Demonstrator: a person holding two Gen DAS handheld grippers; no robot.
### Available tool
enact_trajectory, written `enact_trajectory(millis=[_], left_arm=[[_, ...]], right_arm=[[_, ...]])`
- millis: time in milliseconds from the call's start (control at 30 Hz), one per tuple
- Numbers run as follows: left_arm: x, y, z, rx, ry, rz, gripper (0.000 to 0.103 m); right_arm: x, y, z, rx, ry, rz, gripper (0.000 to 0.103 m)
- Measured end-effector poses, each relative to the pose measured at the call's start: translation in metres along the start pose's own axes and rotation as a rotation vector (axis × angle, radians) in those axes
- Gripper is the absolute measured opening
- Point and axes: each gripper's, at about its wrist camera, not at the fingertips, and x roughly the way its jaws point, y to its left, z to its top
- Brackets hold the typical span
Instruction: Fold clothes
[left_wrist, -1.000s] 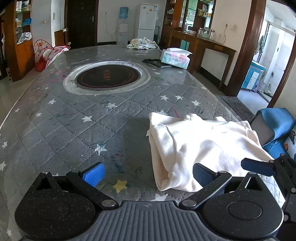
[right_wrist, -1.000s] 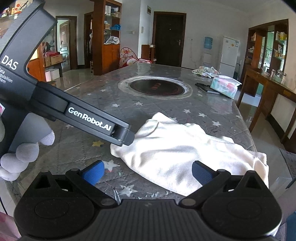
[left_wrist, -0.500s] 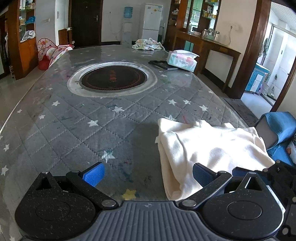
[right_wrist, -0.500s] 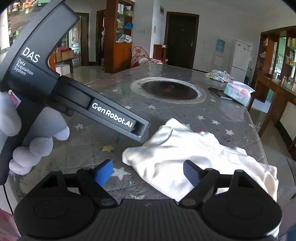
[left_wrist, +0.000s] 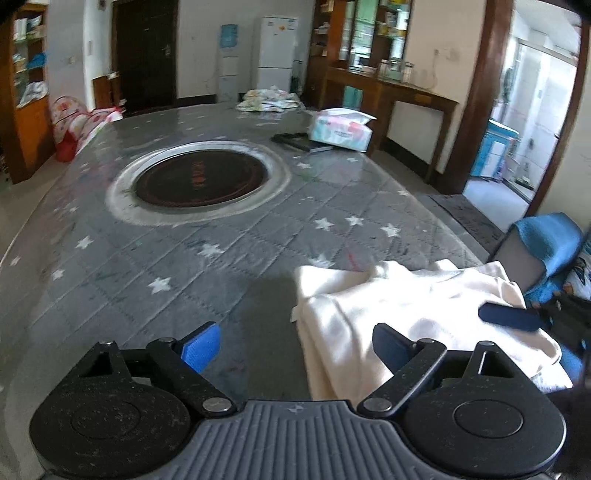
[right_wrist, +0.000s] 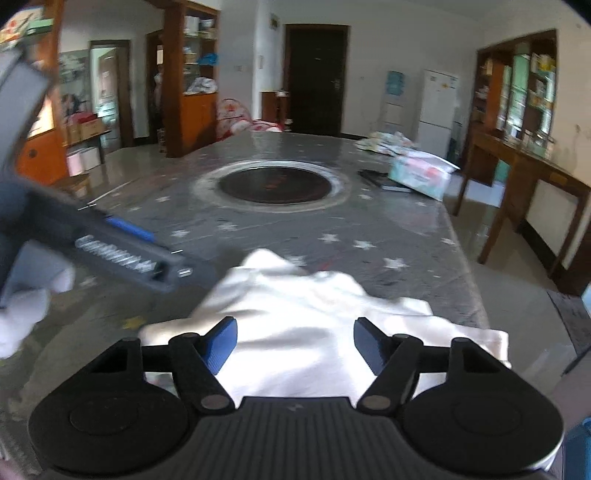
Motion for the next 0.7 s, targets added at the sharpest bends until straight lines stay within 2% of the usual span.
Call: enact_trajectory(millis=[233,433,567,633,700], left_arm=[[0.022,-0.012,0.012,0.057,0.015,-0.046,0.083],[0.042,-0.017,0.015,0.075,0.054,-0.097,0.059],[0.053,-0.017,0.014,0.078,0.08,-0.12,0.037],[0.055,-0.017,0.014,0.083,0.08,-0.128,0.031],[0.057,-0.016,0.013,0.085,0.077,-0.137,0.021]], right_arm=[[0.028,-0.057,0.001,0.079,0.048,-0.09,0.06],[0.047,-0.085,-0.007,0.134,0.099,-0.094,0.05],[0.052,-0.091,-0.009,0.131,0.089,-0.093,0.045],[0.054,-0.093,-0.007,0.134,0.09,-0.095,0.043],[0.059,-0.096,-0.005,0.135,0.094,-0.096,0.043]])
